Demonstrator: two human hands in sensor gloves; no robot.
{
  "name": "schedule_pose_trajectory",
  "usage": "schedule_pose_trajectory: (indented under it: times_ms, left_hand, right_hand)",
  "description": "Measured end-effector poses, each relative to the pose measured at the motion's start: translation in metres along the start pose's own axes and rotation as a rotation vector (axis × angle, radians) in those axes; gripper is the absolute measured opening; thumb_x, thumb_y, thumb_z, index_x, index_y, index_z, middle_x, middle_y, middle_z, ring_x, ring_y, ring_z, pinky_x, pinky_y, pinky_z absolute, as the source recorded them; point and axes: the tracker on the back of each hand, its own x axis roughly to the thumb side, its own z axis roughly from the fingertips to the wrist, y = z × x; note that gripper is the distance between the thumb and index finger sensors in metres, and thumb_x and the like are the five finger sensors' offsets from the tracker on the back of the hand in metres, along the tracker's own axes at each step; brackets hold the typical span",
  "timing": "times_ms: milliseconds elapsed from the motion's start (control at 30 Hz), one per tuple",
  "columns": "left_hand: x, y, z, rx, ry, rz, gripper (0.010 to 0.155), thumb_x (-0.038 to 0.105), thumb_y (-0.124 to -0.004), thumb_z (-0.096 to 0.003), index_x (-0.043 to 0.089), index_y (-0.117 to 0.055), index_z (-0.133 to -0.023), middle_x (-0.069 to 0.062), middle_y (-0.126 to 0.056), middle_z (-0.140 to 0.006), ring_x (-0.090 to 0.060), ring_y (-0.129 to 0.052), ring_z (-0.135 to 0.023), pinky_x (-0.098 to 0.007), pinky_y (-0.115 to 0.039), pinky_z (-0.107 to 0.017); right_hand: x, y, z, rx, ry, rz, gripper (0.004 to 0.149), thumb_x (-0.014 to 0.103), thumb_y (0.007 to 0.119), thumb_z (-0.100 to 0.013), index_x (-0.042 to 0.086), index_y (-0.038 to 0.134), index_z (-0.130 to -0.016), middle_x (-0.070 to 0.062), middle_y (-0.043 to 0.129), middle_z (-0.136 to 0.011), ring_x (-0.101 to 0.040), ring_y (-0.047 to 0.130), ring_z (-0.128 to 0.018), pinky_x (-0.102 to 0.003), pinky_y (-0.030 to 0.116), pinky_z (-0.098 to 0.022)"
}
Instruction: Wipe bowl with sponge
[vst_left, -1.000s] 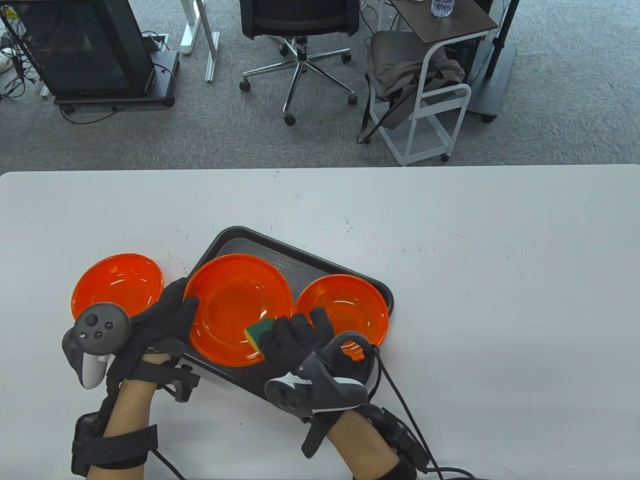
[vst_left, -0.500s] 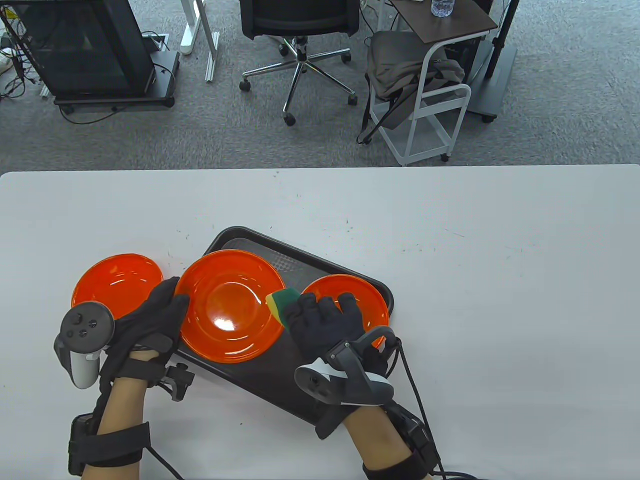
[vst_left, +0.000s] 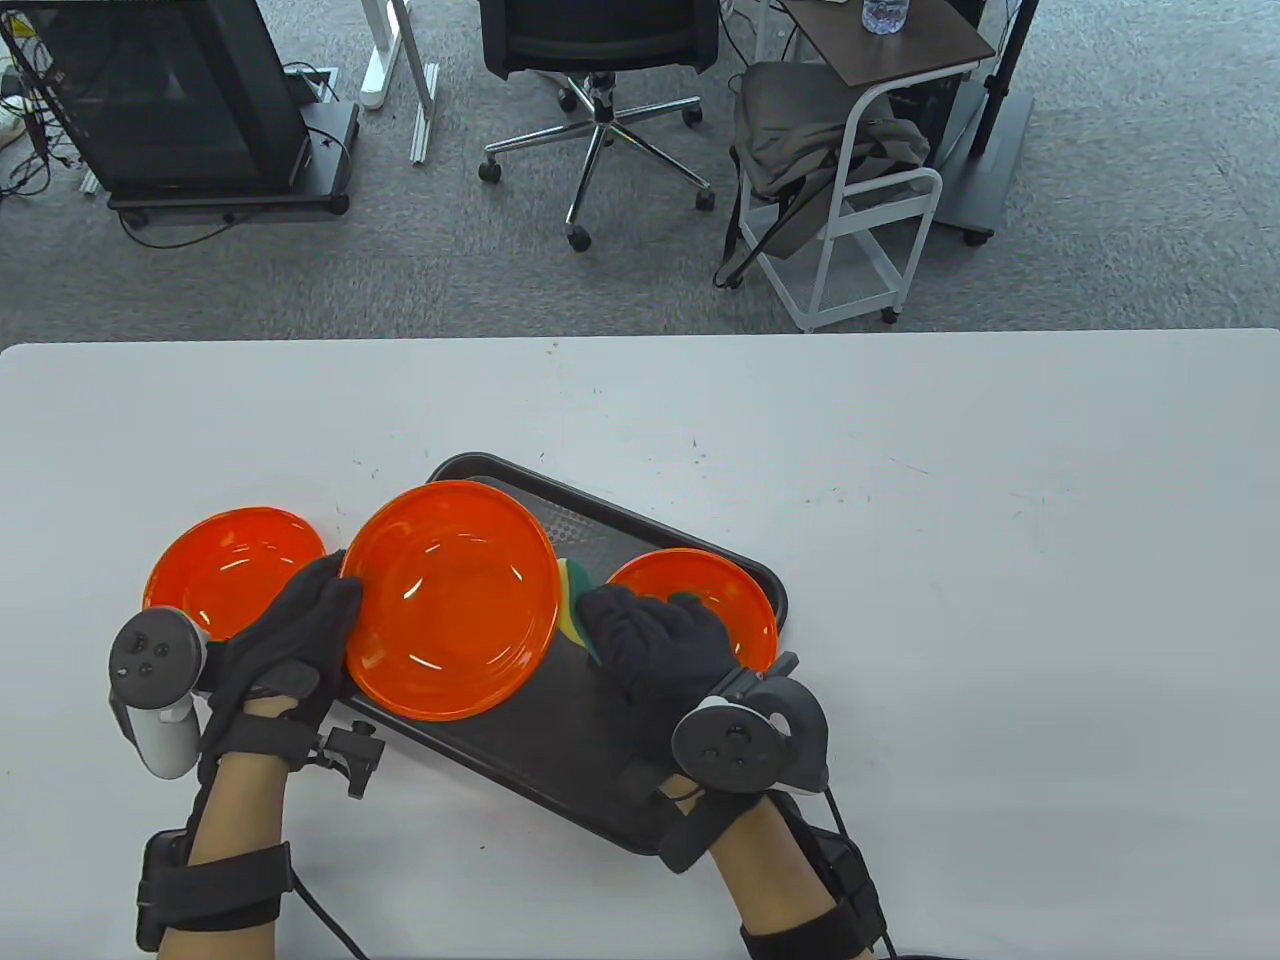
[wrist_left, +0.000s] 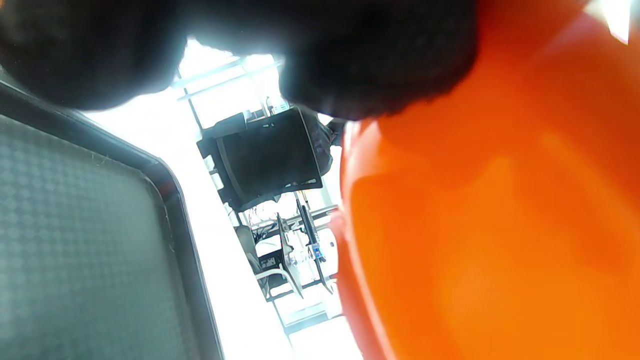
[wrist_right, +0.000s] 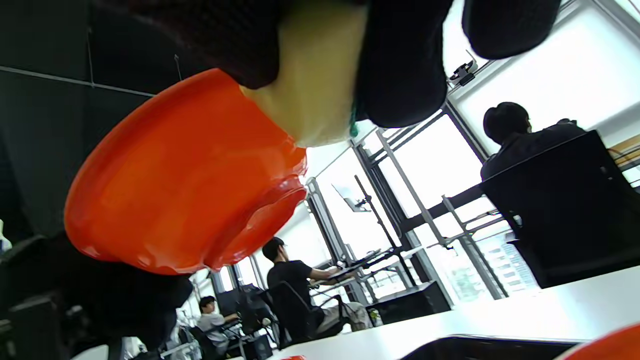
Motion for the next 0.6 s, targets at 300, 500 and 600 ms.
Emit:
schedule_pose_trajectory:
  times_ms: [300, 500, 600]
  left_hand:
    - [0.01, -0.014, -0.001, -0.1, 0.0, -0.165, 0.056, 0.047, -0.084, -0.0502, 0.01, -0.08, -0.092, 0.002, -0.099, -0.027, -0.007, -0.091, 0.003, -0.035, -0.091, -0.012]
    - [0.014, -0.027, -0.003, -0.238, -0.042, -0.091, 0.057, 0.047, -0.084, -0.0506, 0.01, -0.078, -0.094, 0.002, -0.099, -0.027, -0.007, -0.091, 0.003, -0.035, -0.091, -0.011]
    - [0.017, -0.033, -0.003, -0.29, -0.06, -0.094, 0.058, 0.048, -0.084, -0.0506, 0.011, -0.078, -0.094, 0.002, -0.099, -0.027, -0.007, -0.091, 0.003, -0.035, -0.091, -0.011]
  right_hand:
    - [-0.008, -0.001, 0.003, -0.095, -0.008, -0.175, 0.049, 0.031, 0.076, -0.057, 0.013, 0.059, -0.099, -0.021, 0.081, -0.097, -0.039, 0.087, -0.079, -0.069, 0.062, -0.06]
    - [-0.017, 0.004, 0.006, -0.173, 0.024, -0.415, 0.048, 0.03, 0.075, -0.058, 0.014, 0.058, -0.1, -0.02, 0.08, -0.098, -0.038, 0.088, -0.079, -0.068, 0.063, -0.06]
    - [-0.018, 0.007, 0.006, -0.168, 0.044, -0.483, 0.048, 0.03, 0.075, -0.058, 0.015, 0.057, -0.1, -0.02, 0.079, -0.098, -0.038, 0.088, -0.078, -0.068, 0.064, -0.06]
